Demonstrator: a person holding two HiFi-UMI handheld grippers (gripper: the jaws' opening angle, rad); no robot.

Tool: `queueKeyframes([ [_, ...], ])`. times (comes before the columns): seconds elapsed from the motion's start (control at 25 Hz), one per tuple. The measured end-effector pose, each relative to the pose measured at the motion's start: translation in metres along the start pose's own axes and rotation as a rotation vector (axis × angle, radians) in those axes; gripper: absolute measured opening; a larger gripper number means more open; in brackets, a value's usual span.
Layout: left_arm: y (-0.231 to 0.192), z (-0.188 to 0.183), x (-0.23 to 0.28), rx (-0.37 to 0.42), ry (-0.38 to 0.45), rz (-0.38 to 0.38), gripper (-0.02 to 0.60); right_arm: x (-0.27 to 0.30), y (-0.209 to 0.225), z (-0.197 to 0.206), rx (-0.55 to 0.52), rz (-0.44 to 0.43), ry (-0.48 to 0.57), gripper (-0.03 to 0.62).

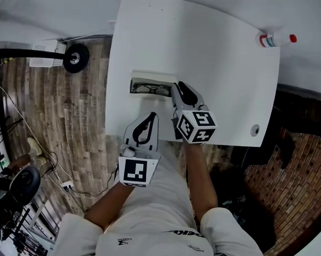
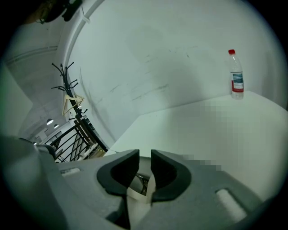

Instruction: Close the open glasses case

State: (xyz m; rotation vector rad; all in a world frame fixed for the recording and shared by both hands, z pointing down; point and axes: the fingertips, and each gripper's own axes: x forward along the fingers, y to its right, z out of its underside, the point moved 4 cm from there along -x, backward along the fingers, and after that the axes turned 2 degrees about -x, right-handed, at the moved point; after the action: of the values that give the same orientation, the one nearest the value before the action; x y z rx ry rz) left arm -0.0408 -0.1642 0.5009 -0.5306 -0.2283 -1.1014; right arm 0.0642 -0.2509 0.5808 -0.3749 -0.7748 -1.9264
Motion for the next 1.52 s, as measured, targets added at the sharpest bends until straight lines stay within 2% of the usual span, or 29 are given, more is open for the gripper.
queueKeyframes([
  [1.52, 0.002, 0.000, -0.011, -0.008, 0.014, -0.010, -0.002, -0.001, -0.003, 0.010, -0.084, 0.040, -0.093, 0.054],
])
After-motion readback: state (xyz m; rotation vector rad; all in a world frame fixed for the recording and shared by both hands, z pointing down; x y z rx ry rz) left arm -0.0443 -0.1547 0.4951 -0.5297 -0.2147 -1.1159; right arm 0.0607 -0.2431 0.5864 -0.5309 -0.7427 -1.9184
